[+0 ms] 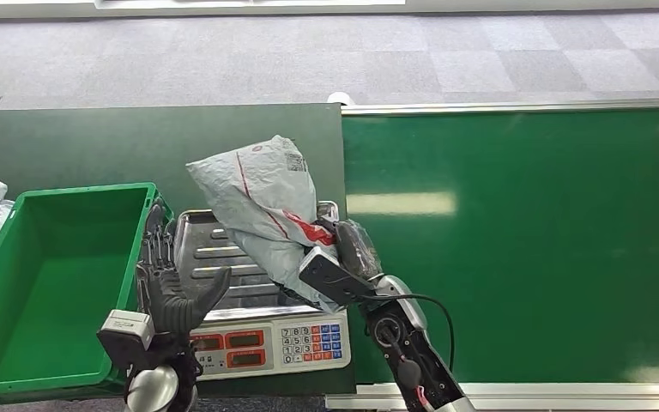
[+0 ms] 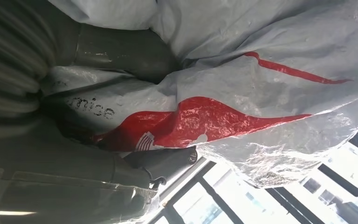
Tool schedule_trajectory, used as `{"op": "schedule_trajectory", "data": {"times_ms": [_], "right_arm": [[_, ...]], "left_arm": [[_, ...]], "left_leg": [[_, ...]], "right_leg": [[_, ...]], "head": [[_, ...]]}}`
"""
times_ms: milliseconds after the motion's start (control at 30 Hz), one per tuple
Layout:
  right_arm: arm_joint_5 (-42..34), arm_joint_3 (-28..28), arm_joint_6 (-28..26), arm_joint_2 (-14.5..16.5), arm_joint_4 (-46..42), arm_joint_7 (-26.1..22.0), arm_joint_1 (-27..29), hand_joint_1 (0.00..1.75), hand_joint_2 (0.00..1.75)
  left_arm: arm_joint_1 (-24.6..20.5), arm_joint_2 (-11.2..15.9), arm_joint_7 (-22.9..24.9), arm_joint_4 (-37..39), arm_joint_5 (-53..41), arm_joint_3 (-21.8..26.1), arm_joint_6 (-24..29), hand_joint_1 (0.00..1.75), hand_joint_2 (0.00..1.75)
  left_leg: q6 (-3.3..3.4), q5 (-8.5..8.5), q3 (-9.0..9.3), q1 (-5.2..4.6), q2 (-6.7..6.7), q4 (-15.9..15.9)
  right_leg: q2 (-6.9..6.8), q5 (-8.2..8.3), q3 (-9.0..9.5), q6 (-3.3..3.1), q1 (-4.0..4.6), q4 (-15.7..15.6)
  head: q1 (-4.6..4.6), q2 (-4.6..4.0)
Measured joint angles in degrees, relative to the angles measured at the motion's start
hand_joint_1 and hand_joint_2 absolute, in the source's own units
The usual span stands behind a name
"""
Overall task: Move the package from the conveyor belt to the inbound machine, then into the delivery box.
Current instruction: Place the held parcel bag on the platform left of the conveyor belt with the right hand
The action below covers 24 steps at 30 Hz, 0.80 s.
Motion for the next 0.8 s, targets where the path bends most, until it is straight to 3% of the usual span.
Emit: {"op": "schedule_trajectory", "data": {"times_ms": [67,500,667,800], "right_arm": [[0.4,0.2,0.2,0.3,1.1,0.1,-0.5,0.03,1.75],[2.9,0.6,-1.8,1.5,4.4,0.3,-2.1,0.0,1.75],[2.9,0.7,-6.2,1.5,2.9,-0.9,-1.9,0.0,1.75],[-1.8,0.0,-11.7,1.6,-2.3,-3.7,-0.2,0.0,1.75]], "left_arm": [[0.0,-0.1,0.2,0.0,-0.1,0.3,-0.2,0.0,1.75],[0.0,-0.9,0.5,0.0,-0.8,1.8,-0.3,0.0,1.75],[0.4,-1.0,0.5,0.0,-0.8,2.3,-0.2,0.0,1.75],[0.9,-1.2,0.5,-0.3,-1.0,2.4,-0.3,0.0,1.75]], "left_leg": [[0.0,0.0,0.0,0.0,0.01,0.0],[0.0,0.0,0.0,0.0,0.0,0.0],[0.0,0.0,0.0,0.0,0.0,0.0],[0.0,0.0,0.0,0.0,0.0,0.0]], "right_leg": [[0.0,0.0,0.0,0.0,0.0,0.0],[0.0,0.0,0.0,0.0,0.0,0.0],[0.0,0.0,-0.01,0.0,0.0,0.0],[0.0,0.0,-0.02,0.0,0.0,0.0]], "head": [[-0.01,0.0],[0.0,0.0],[-0.01,0.0],[0.01,0.0]]}}
